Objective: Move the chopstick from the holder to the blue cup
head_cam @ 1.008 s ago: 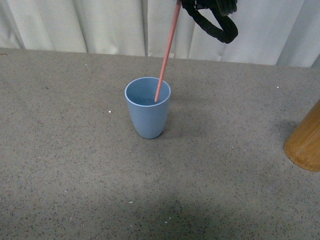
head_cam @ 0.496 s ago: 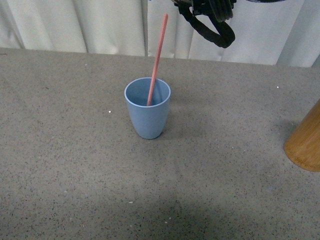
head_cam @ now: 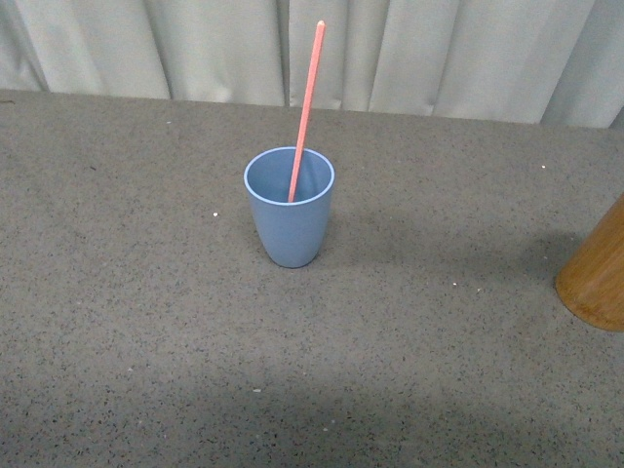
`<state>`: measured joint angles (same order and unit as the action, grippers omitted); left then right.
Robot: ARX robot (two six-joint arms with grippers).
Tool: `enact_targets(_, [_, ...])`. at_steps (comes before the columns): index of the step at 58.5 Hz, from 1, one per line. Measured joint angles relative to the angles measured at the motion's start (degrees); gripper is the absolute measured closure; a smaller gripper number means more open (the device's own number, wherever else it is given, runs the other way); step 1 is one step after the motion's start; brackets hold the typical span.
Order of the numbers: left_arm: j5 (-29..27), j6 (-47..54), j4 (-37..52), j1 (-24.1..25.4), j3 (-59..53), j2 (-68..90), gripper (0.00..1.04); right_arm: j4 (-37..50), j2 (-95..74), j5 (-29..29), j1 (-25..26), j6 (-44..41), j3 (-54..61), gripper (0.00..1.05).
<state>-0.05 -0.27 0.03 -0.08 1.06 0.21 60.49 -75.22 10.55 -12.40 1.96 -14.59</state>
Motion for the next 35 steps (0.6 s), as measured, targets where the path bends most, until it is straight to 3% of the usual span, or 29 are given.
enact_targets(2, [0.0, 0.0, 0.0, 0.0, 0.0, 0.0, 0.07, -6.5, 8.2, -5.1, 5.2, -0.6, 5.9, 0.67])
enact_targets(5, [0.0, 0.0, 0.0, 0.0, 0.0, 0.0, 0.07, -28.5, 30.8, -8.8, 11.1, -0.9, 13.7, 0.81])
enact_targets(9, [0.2, 0.0, 0.0, 0.0, 0.0, 0.0, 0.07, -48.8, 54.6, -10.1, 12.1, -1.3, 14.3, 0.95])
enact_targets(14, [0.1, 0.0, 0.0, 0.0, 0.0, 0.0, 0.07, -59.1, 71.0, -10.5, 12.2, -1.7, 14.3, 1.04])
enact_targets(35, [0.1, 0.0, 0.0, 0.0, 0.0, -0.1, 0.07, -60.4, 75.0, -10.6, 12.3, -1.7, 14.4, 1.04])
